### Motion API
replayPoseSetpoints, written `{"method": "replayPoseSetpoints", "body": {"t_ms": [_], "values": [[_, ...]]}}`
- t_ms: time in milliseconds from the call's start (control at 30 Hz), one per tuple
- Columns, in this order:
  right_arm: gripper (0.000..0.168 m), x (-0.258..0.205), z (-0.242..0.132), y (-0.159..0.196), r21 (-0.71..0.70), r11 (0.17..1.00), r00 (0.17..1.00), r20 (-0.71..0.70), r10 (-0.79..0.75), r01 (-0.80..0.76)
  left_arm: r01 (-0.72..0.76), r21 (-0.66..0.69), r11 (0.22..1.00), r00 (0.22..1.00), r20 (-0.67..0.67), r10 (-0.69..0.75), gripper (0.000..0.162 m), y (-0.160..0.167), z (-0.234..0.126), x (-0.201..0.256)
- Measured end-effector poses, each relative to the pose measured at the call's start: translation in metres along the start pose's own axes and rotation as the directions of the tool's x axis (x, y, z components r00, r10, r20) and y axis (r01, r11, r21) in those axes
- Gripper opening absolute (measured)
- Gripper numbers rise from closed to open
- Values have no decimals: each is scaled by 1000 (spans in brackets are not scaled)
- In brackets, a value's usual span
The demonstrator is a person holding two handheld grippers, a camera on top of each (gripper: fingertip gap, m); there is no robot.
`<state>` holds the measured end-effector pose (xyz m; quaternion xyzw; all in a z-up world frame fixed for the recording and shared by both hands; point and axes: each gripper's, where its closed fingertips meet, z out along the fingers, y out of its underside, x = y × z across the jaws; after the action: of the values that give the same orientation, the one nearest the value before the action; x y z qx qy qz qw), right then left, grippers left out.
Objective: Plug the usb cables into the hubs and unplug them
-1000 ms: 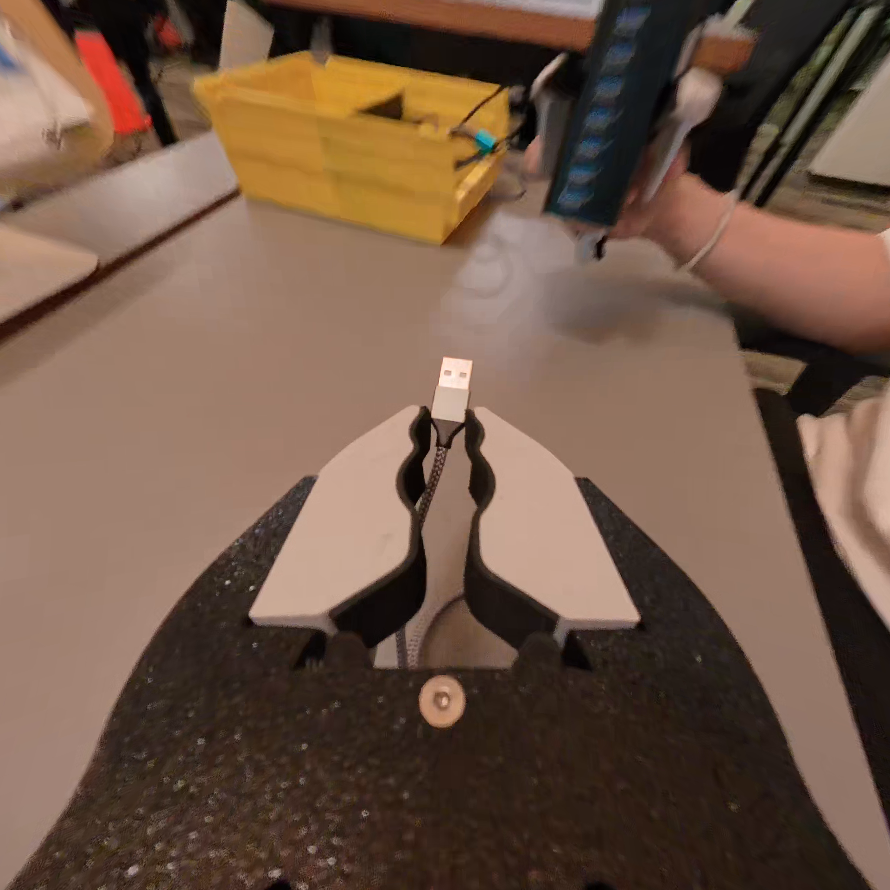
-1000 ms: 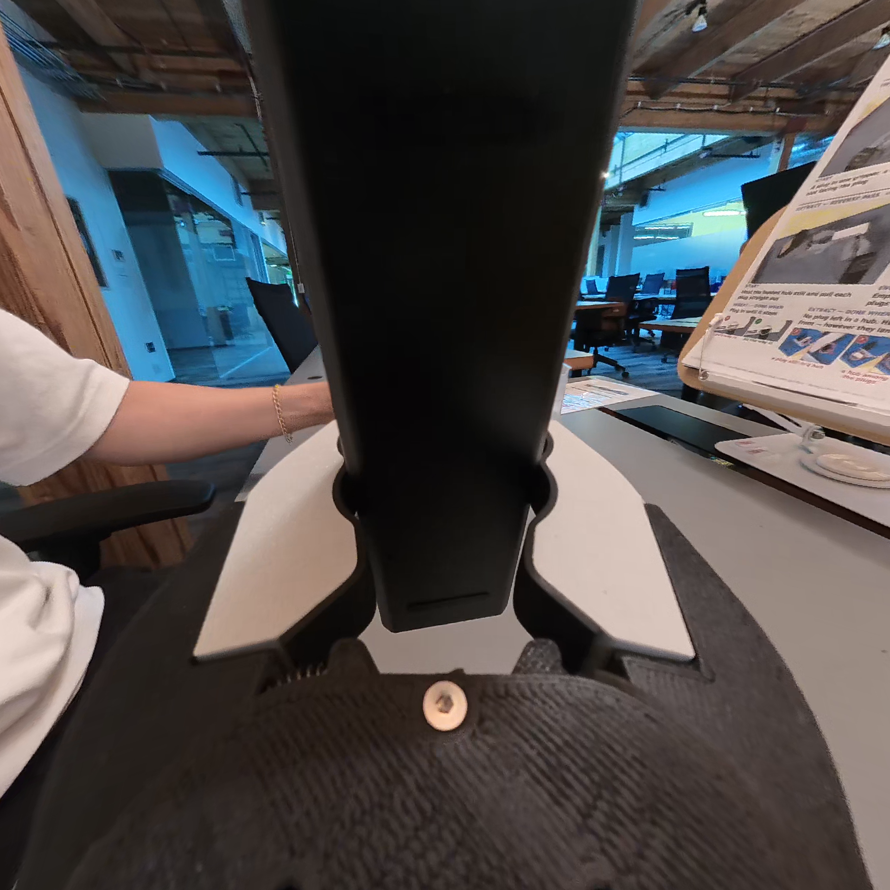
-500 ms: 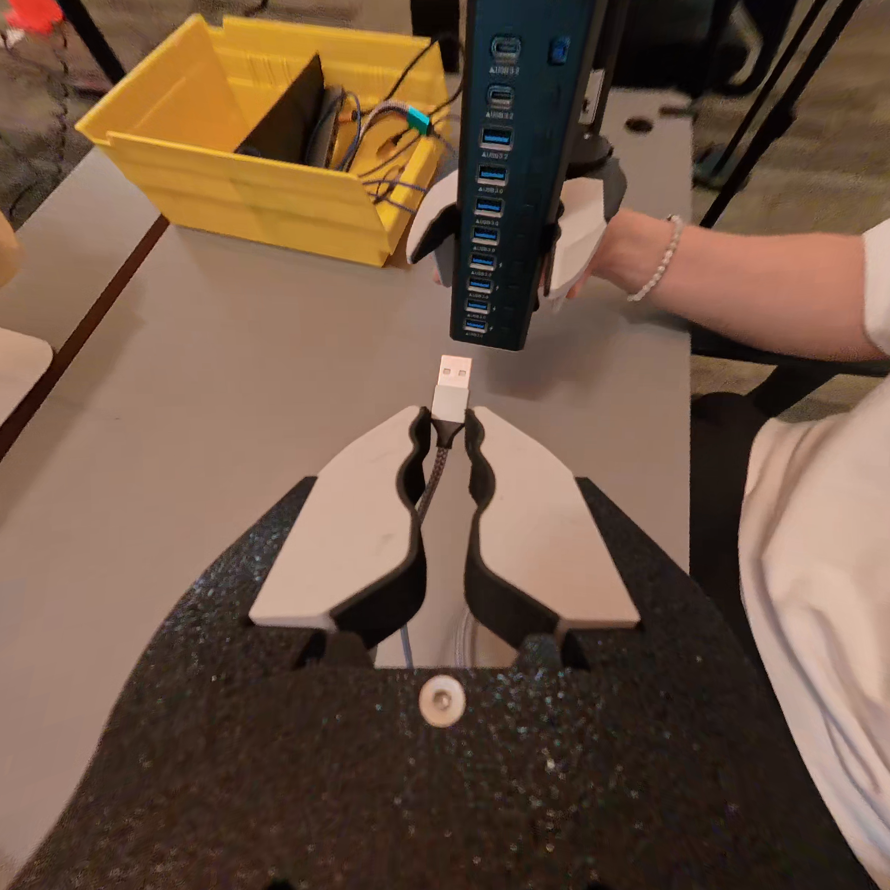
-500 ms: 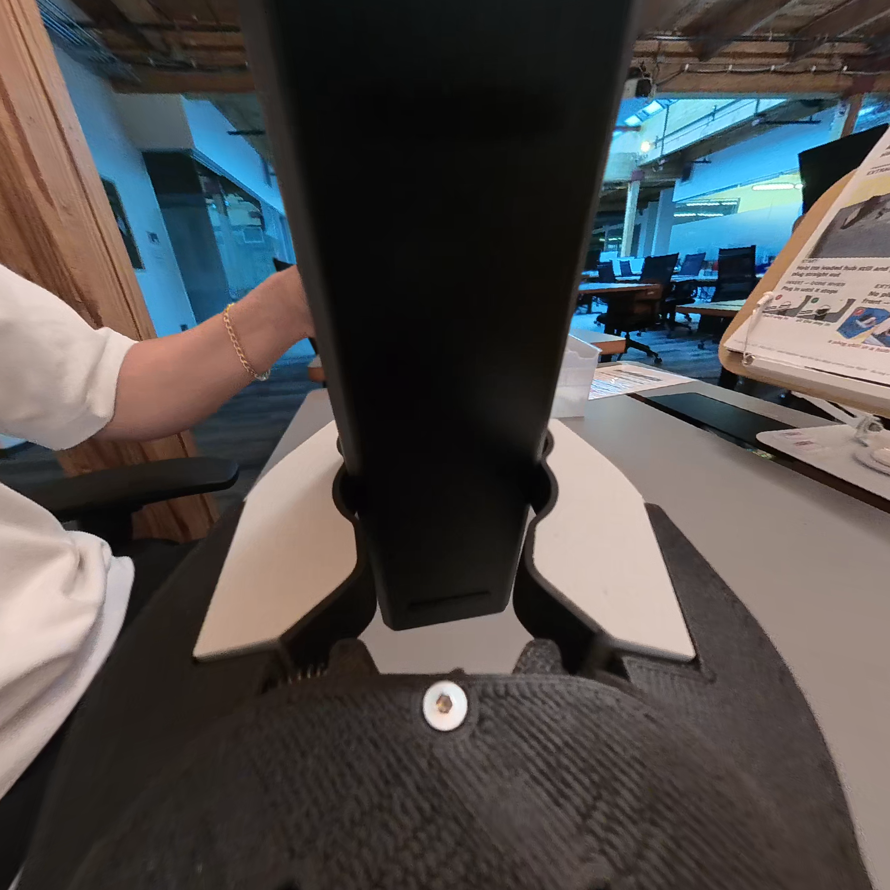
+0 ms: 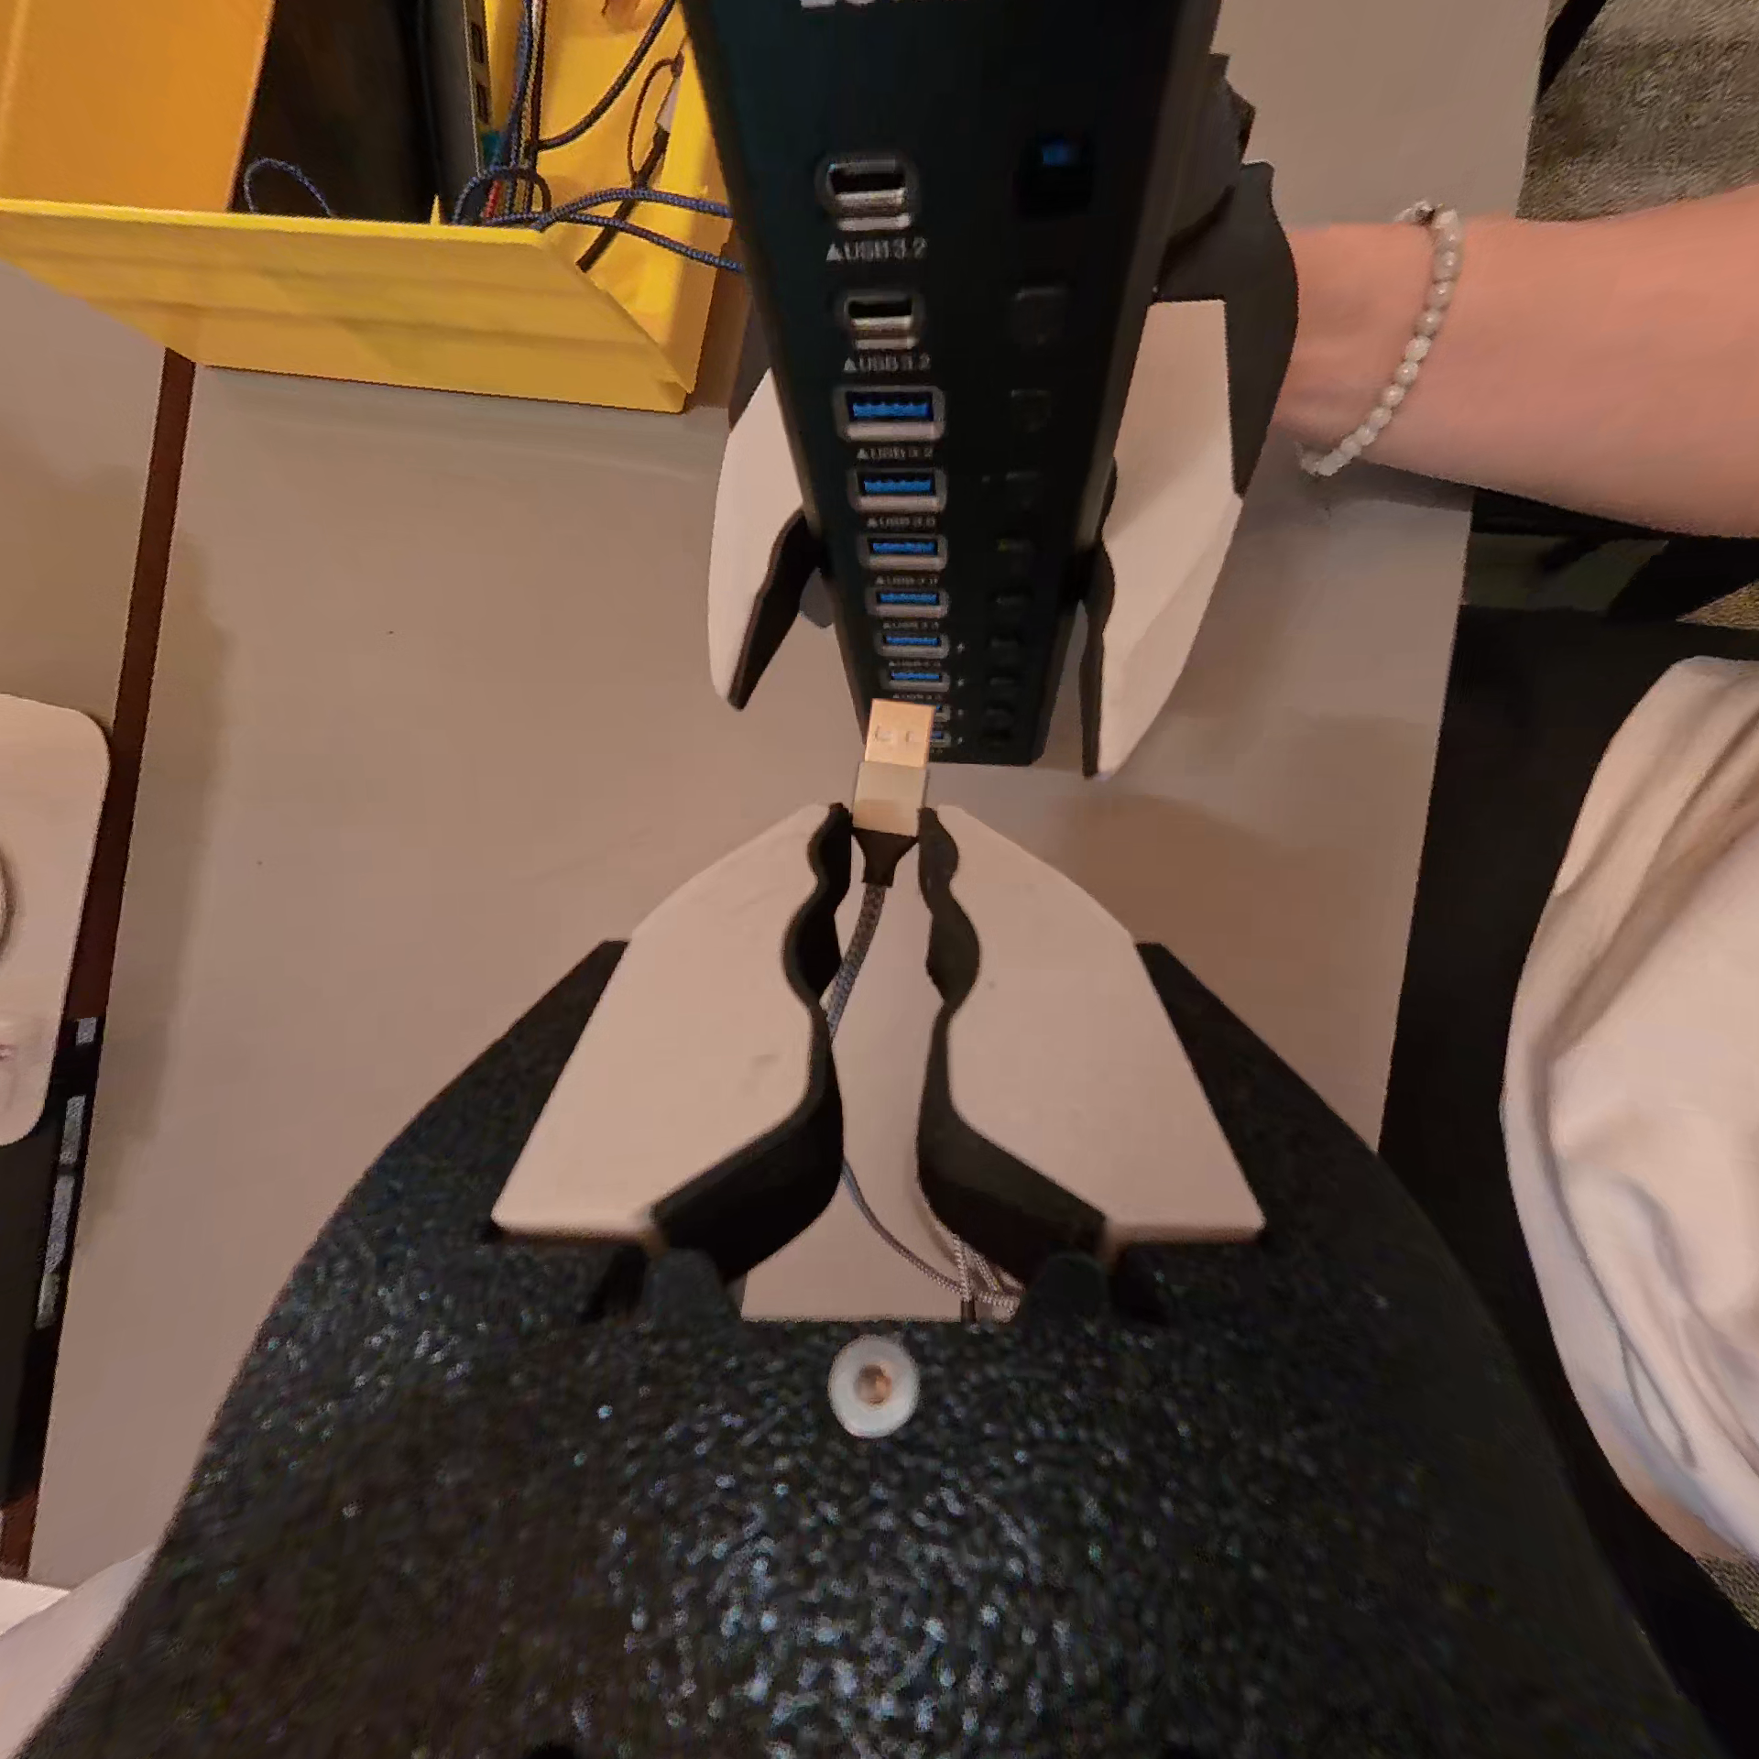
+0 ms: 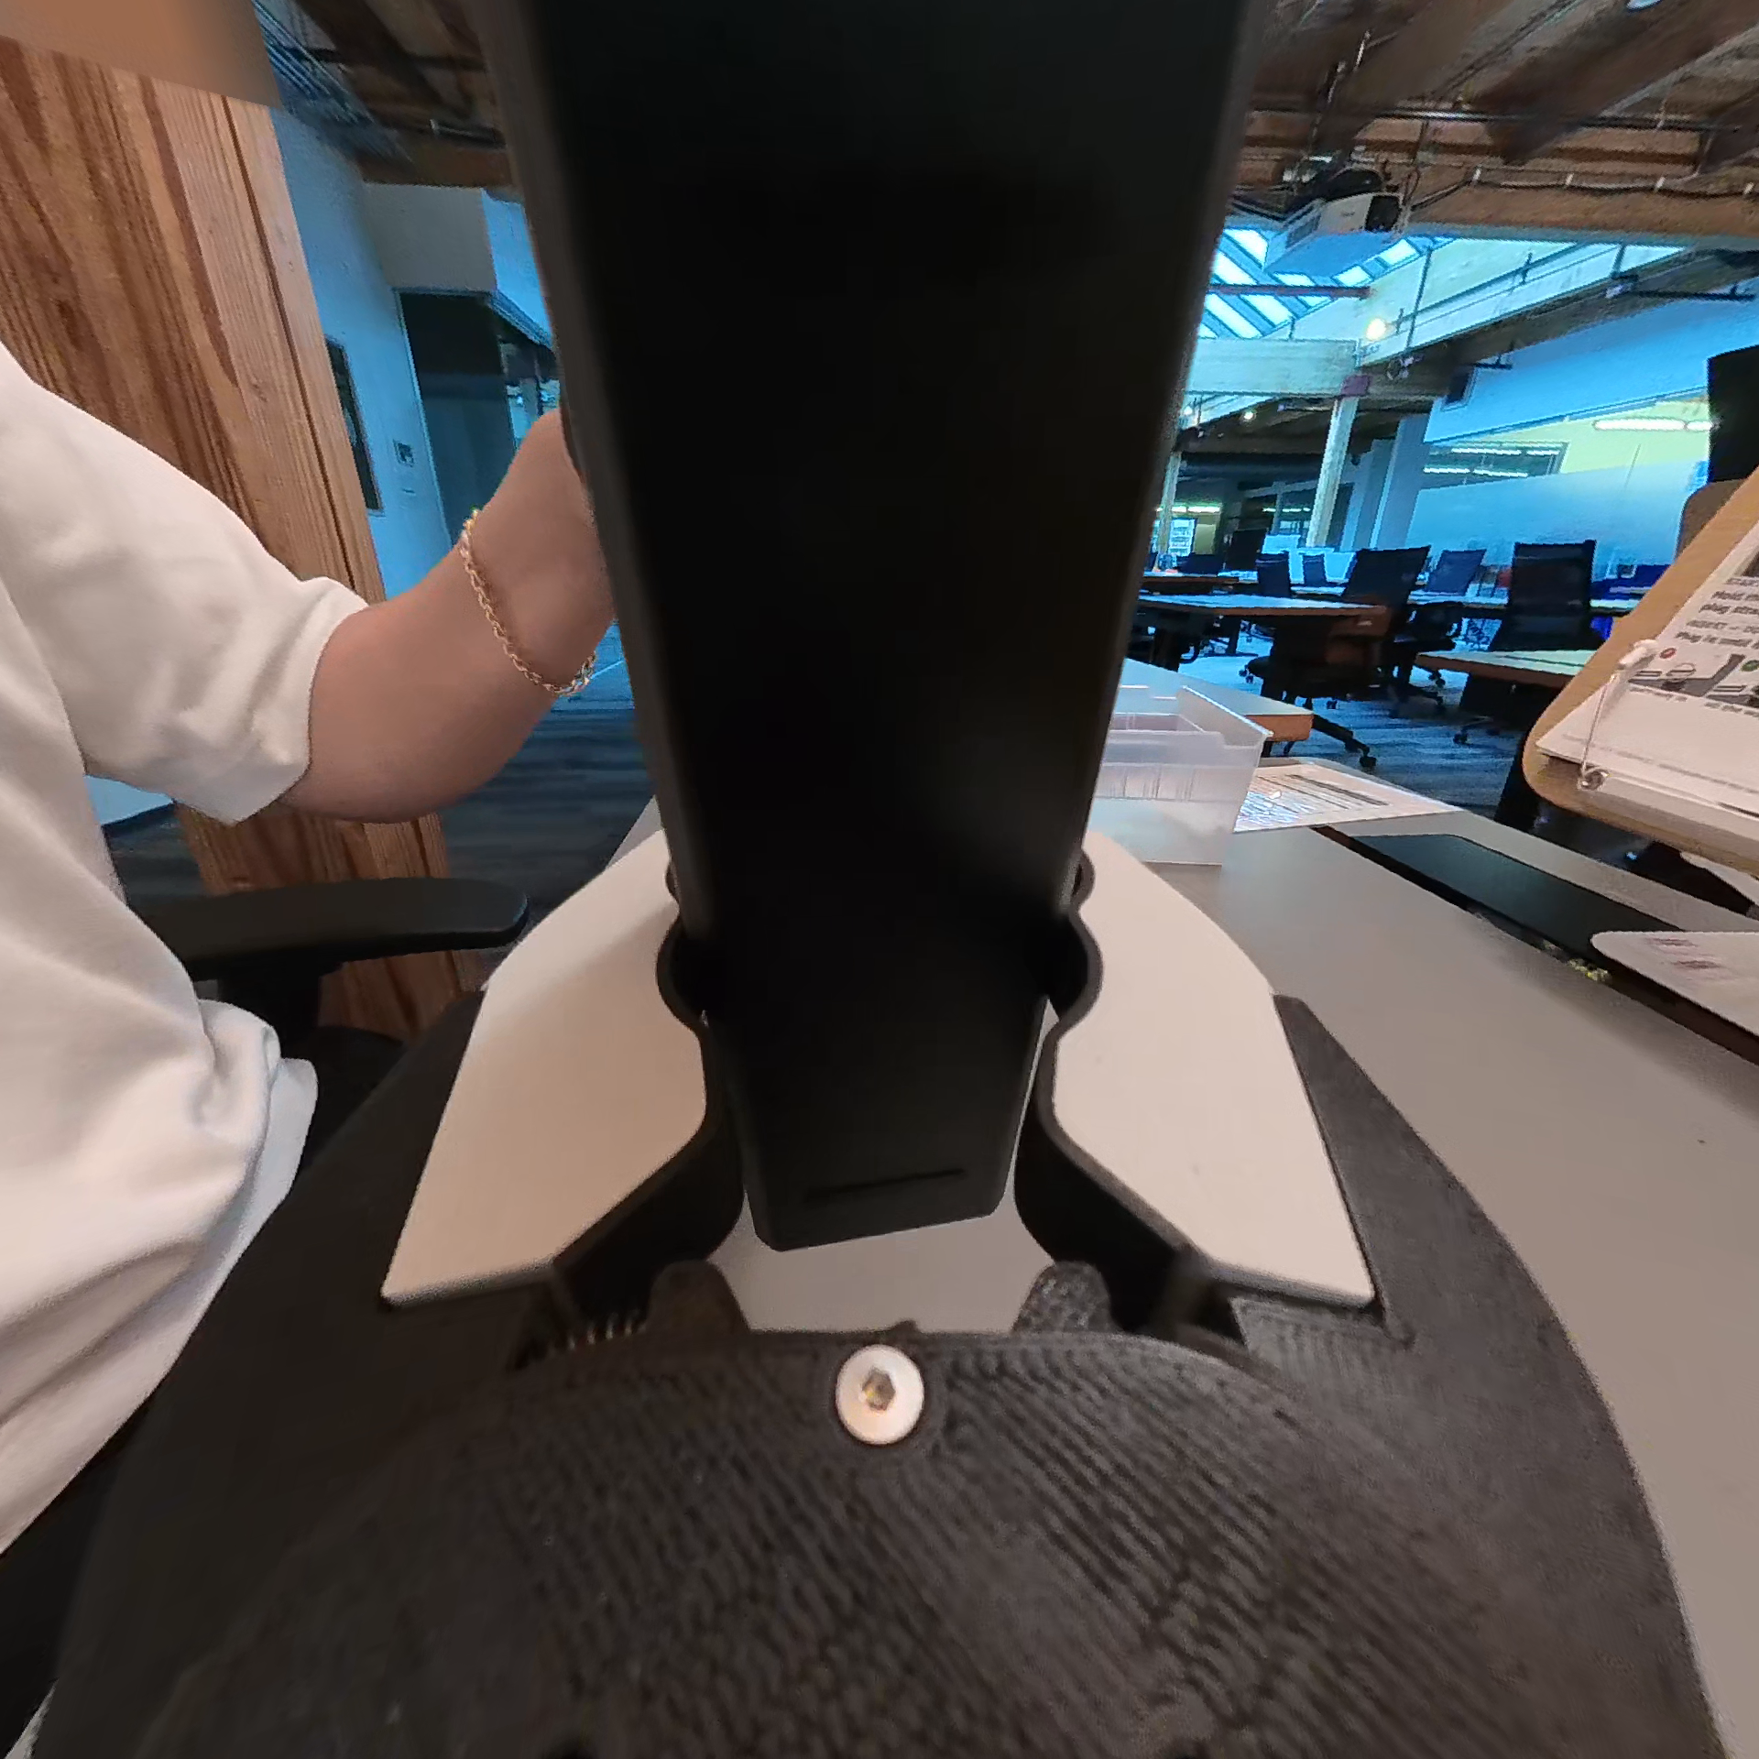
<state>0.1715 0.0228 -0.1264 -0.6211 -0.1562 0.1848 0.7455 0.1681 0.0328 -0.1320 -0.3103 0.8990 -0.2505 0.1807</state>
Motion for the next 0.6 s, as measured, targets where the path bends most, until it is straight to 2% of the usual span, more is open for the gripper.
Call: {"method": "replayPoseSetpoints", "body": {"t_ms": [600], "values": [[73, -1, 12, 15, -56, 998, 1000, -9, 8, -8, -11, -64, 998, 997, 71, 16, 13, 1, 15, 0]]}}
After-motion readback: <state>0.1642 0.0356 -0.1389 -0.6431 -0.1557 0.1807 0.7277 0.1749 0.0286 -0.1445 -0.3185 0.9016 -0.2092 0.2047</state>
